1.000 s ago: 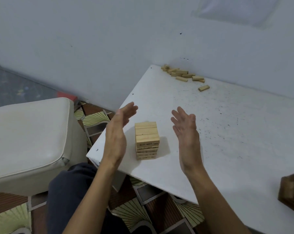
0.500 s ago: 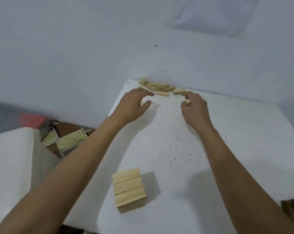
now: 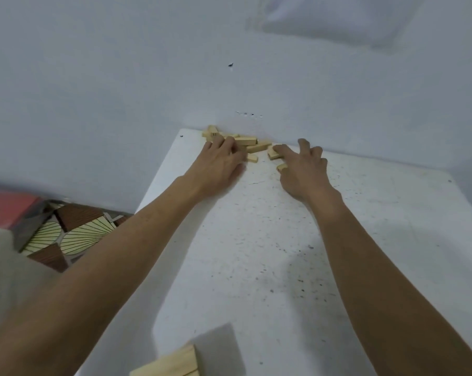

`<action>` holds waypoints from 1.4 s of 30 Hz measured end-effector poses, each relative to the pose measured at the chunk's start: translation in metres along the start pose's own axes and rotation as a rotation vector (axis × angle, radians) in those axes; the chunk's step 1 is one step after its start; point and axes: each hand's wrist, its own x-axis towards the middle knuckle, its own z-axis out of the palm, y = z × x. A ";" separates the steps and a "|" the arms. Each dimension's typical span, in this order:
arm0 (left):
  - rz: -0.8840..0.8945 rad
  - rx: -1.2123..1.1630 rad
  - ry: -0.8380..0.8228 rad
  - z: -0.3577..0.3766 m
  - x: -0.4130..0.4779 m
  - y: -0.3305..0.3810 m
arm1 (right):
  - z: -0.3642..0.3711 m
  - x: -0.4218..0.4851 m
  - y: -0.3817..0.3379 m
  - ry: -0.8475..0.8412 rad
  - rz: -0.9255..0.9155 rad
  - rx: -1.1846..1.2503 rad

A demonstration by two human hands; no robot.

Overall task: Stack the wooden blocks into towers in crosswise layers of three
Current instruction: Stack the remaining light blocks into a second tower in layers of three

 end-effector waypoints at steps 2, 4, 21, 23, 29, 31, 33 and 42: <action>-0.015 -0.018 0.024 -0.001 0.001 -0.001 | 0.002 -0.003 0.001 0.060 0.003 0.036; -0.015 -0.023 0.034 -0.001 0.001 -0.001 | 0.005 -0.007 0.000 0.093 0.003 0.057; -0.007 -0.178 0.023 -0.072 -0.042 0.030 | -0.008 -0.122 0.000 0.172 -0.030 0.221; 0.015 -0.208 -0.024 -0.098 -0.050 0.037 | -0.014 -0.151 -0.001 0.158 -0.029 0.281; 0.037 -0.208 -0.094 -0.180 -0.074 0.076 | -0.019 -0.228 0.008 0.144 -0.116 0.385; 0.049 -0.216 -0.128 -0.203 -0.084 0.099 | -0.018 -0.250 0.014 0.150 -0.146 0.393; 0.064 -0.215 -0.181 -0.222 -0.094 0.125 | -0.018 -0.270 0.020 0.162 -0.173 0.411; 0.098 -0.134 -0.301 -0.225 -0.129 0.228 | -0.026 -0.330 0.041 0.176 -0.232 0.508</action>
